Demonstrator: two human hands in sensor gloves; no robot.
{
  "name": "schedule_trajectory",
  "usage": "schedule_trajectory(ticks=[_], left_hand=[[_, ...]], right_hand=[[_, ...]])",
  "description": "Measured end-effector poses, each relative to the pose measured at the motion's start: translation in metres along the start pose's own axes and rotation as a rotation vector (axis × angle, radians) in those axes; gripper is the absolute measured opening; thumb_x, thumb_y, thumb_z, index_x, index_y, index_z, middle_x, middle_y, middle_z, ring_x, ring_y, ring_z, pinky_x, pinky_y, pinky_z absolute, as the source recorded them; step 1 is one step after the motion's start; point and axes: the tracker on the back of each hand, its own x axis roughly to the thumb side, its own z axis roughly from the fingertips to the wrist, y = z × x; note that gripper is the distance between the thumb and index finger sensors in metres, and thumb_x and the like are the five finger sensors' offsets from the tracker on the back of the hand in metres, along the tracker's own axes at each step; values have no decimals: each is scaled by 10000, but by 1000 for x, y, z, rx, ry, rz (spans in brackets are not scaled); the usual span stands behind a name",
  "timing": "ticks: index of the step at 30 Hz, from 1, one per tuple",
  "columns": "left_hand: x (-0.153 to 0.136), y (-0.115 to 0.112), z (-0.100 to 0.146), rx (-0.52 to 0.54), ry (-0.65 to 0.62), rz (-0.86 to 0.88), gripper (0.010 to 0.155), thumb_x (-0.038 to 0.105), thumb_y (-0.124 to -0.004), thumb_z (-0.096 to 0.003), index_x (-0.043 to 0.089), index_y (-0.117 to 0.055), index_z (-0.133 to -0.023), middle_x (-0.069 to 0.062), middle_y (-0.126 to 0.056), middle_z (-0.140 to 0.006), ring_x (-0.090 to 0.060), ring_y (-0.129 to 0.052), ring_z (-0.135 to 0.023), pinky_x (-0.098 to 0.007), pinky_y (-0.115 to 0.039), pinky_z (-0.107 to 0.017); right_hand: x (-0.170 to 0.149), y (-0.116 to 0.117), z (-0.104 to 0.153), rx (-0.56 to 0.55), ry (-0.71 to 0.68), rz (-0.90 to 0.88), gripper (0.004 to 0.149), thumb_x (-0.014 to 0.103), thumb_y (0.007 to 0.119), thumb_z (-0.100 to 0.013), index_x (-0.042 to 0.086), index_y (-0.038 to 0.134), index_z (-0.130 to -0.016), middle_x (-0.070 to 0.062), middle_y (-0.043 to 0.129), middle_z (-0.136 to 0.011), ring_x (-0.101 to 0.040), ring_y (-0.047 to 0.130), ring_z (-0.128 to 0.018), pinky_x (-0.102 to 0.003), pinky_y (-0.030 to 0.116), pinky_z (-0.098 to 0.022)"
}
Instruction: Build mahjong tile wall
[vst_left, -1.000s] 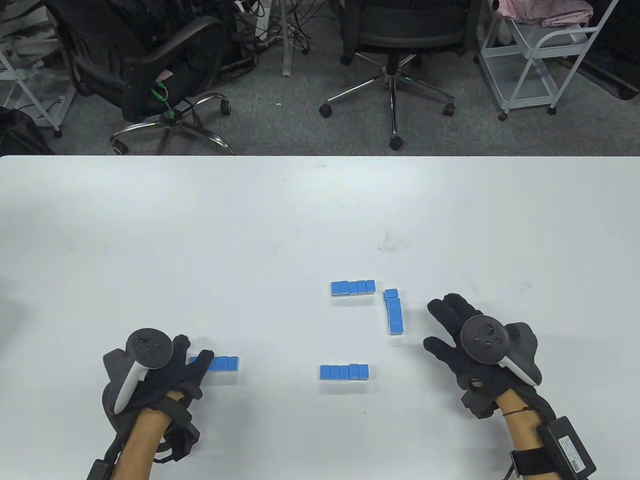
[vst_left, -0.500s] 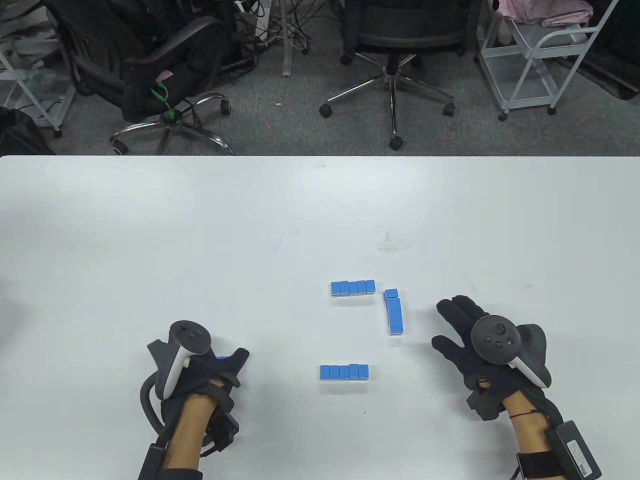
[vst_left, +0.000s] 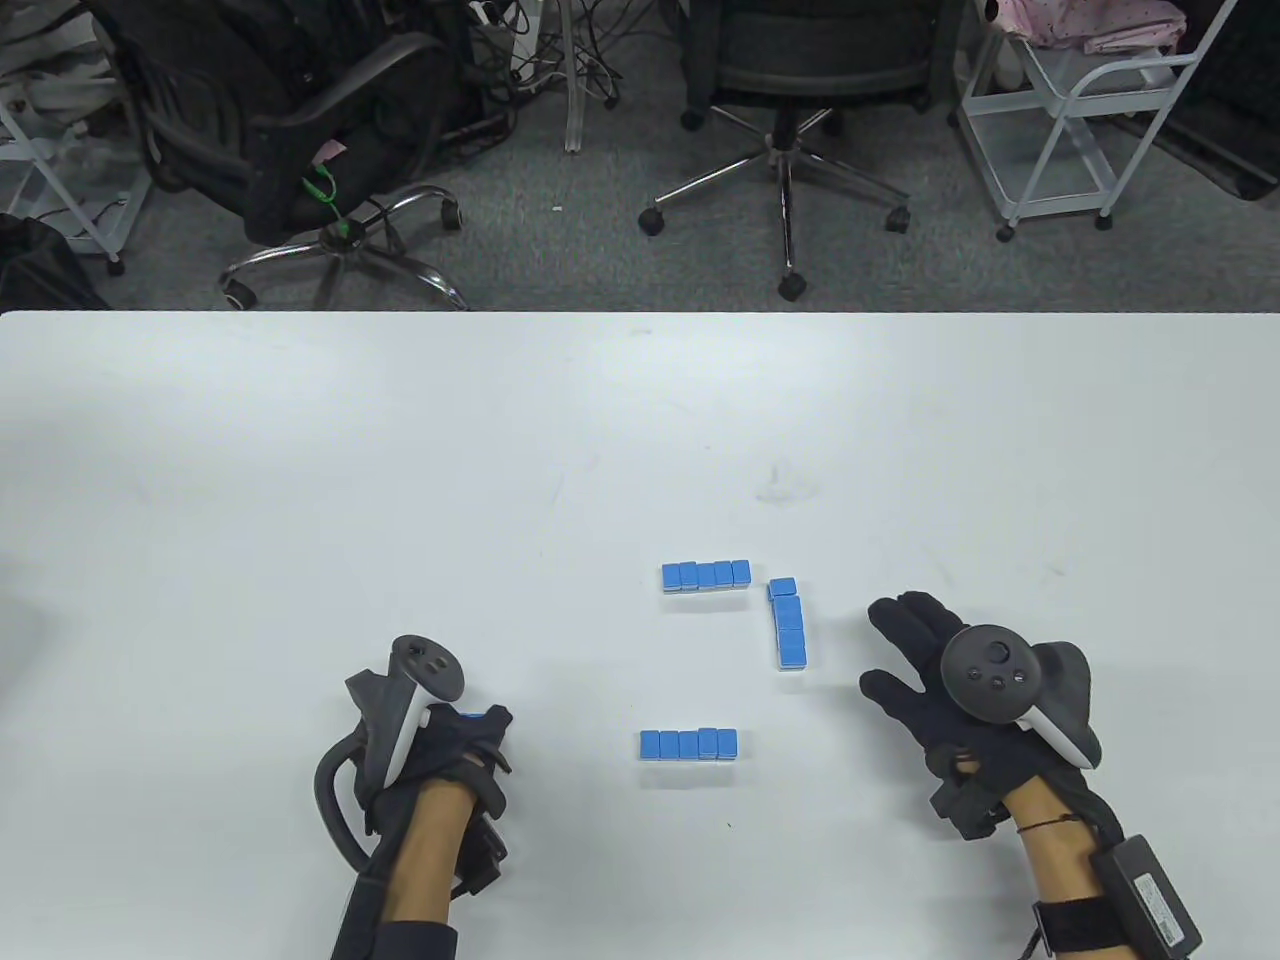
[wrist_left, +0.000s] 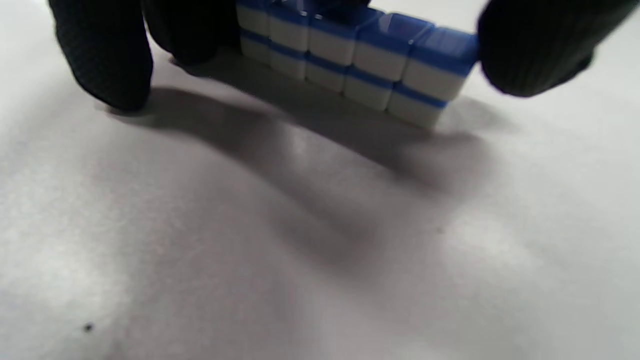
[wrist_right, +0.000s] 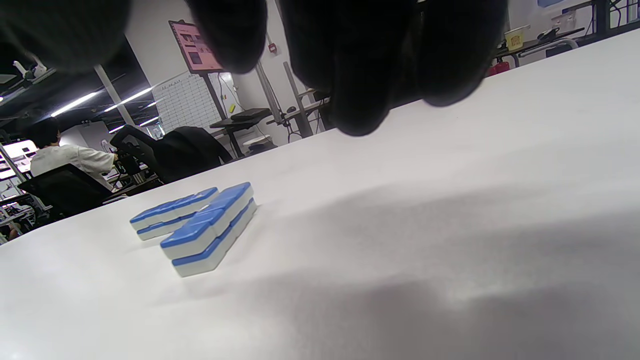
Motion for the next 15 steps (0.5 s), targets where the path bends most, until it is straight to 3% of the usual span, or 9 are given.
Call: schedule_trajectory(ticks=[9,15], left_hand=[[20,-5,0,42,22,-92,967,686,-771,-424,141,-354,-1105,-291,-381,-1071,-558,-573,-881,-582,-729,-674],[35,-4,-1,84,-122,-158,970,682,-794,-409,137,-391,-1103,-285,-410,-1069,-555,-593,-868,-568,-723,-681]], right_hand=[[-1,0,-1,0,2,-8,732,621,689,-327,320,548,-979,-117,581,-1099,-338,813,-882,-616,659,-682],[-1,-1,-3,0,-2,-31,727,617,686,-331,315,553,-978,-119,589,-1095,-339,818,-876,-614,663,-678]])
